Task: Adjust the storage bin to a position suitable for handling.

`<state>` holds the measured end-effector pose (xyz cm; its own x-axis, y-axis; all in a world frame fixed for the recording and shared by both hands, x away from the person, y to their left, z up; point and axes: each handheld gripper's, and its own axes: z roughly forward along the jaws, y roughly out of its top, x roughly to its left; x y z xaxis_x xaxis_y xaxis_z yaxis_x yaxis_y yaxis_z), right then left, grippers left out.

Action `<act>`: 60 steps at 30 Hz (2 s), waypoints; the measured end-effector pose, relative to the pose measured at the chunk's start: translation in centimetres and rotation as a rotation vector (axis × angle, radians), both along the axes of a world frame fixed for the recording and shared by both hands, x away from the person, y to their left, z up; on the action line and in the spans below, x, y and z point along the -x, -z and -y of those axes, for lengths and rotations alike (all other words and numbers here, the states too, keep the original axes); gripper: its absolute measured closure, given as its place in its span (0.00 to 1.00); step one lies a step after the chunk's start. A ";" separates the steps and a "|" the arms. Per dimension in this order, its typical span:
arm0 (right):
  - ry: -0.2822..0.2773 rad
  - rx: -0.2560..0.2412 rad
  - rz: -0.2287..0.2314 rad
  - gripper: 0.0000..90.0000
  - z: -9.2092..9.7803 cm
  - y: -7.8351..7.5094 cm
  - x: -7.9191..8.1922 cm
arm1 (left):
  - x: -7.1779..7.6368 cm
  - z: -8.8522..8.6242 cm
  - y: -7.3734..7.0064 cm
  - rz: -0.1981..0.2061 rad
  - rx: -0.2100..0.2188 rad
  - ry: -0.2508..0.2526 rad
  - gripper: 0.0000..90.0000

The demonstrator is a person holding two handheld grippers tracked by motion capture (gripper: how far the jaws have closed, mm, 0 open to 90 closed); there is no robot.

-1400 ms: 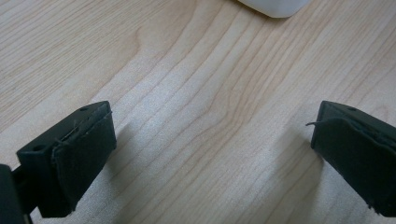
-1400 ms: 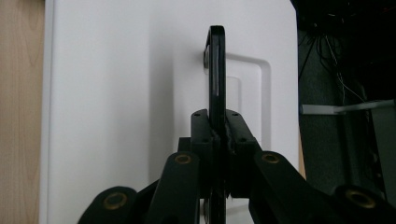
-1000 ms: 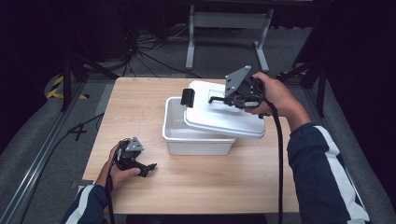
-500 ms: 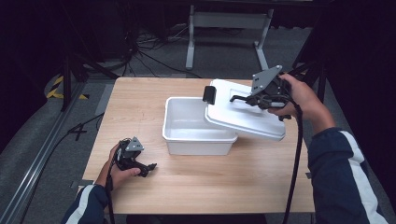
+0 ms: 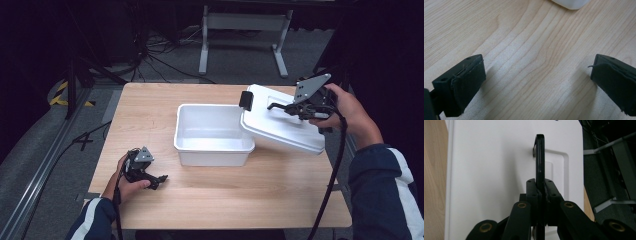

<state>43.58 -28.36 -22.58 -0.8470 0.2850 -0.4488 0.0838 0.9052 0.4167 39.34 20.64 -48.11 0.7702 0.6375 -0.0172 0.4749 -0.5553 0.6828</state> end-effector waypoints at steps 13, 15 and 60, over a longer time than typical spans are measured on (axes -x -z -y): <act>0.064 -0.013 -0.021 0.94 3.6 1.2 0.4 | 0.0 0.0 0.0 0.000 0.000 0.000 0.00; 0.077 -0.013 -0.024 0.94 4.1 1.5 0.4 | 0.0 0.0 0.0 0.000 0.000 0.000 0.00; 0.203 0.036 -0.199 0.94 4.2 12.7 -4.5 | 0.0 0.0 0.0 0.000 0.000 0.000 0.00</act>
<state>48.06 -32.57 -35.28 -0.8466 0.4448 -0.2924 0.3417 0.8753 0.3422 39.34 20.64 -48.11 0.7703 0.6374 -0.0175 0.4749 -0.5552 0.6828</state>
